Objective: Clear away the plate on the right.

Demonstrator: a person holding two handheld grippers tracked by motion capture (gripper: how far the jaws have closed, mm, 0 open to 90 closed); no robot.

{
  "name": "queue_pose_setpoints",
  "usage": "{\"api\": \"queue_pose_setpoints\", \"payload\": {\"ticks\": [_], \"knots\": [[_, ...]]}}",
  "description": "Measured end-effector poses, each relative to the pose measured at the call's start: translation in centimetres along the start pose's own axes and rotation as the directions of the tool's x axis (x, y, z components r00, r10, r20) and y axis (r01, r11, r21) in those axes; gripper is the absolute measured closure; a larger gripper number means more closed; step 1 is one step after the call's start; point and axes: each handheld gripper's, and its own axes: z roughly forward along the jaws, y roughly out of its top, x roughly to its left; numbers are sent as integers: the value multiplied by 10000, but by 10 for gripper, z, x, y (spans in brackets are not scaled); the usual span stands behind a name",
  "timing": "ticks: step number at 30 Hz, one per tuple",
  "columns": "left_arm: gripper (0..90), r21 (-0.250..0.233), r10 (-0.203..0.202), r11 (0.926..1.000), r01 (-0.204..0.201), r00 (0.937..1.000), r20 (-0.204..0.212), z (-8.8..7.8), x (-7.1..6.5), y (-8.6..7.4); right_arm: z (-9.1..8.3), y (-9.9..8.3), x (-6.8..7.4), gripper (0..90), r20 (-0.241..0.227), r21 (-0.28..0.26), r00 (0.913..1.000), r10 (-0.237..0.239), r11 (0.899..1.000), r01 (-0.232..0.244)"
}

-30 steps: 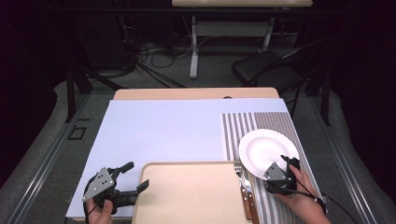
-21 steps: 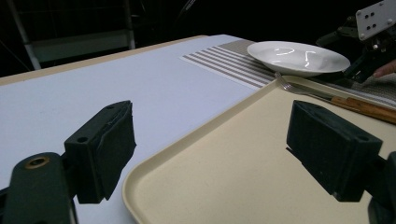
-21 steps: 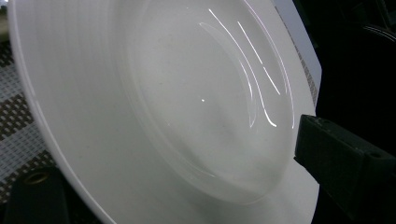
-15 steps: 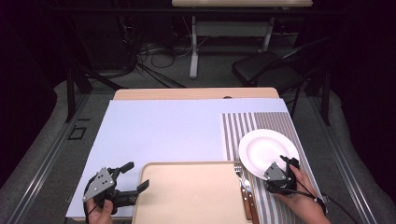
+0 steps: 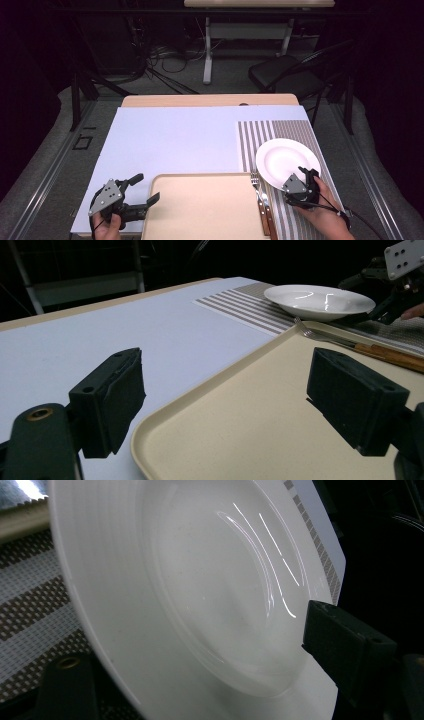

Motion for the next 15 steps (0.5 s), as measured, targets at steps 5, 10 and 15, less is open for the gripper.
{"api": "queue_pose_setpoints", "payload": {"ticks": [5, 10, 15], "knots": [[157, 2, 18, 10000, -18, 10000, -60, 0, 0, 0, -5, 4, -2, 329, -232, -164, 9997, -94, 9998, 91], [157, 3, 8, 10000, -8, 10000, -51, 0, 0, 0, -9, 7, -4, 456, -551, -35, 9984, -142, 9999, 141], [157, -12, 12, 10000, -12, 10000, -46, -1, 0, 0, -12, 8, -7, 589, -870, 379, 9962, 66, 9993, -33]]}}
